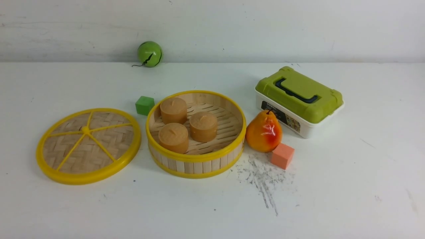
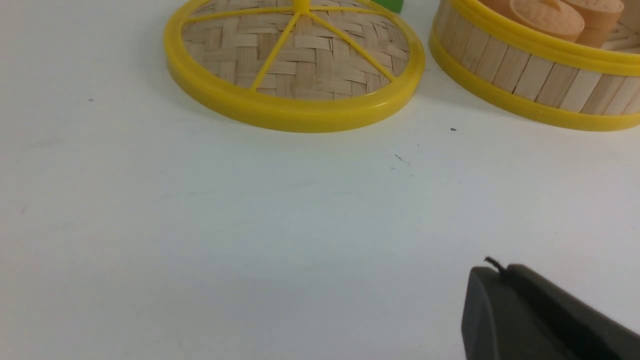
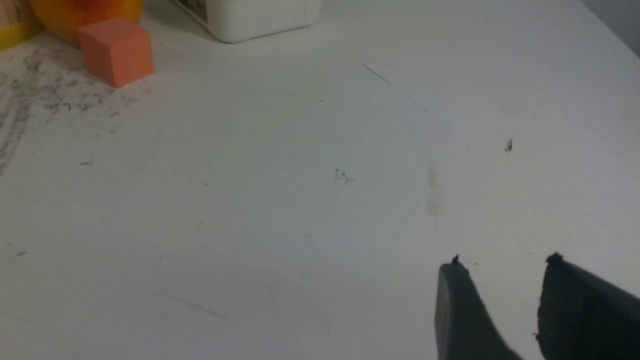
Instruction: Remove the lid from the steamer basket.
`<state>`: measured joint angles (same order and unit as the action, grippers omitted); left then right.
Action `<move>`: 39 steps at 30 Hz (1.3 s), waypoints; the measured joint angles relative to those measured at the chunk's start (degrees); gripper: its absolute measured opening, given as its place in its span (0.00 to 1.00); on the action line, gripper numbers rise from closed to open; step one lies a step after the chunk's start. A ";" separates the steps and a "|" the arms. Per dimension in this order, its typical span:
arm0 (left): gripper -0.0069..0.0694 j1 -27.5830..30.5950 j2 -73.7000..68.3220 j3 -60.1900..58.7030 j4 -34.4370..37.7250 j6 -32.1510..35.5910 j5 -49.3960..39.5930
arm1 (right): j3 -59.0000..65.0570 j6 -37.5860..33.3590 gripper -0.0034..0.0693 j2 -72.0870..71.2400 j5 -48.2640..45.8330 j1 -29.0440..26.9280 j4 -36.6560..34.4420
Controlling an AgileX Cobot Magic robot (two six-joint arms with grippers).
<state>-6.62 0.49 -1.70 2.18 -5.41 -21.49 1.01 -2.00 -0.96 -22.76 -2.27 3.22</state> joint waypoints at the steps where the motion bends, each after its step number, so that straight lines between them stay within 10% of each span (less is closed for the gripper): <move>1: 0.09 0.00 0.00 0.00 0.00 0.00 -0.02 | 0.00 0.00 0.38 0.00 0.00 0.00 0.00; 39: 0.12 0.00 0.00 0.00 0.00 0.00 -0.13 | 0.00 0.00 0.38 0.00 0.00 0.00 0.06</move>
<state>-6.62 0.49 -1.70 2.18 -5.41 -21.63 1.01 -2.00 -0.96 -22.76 -2.27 3.27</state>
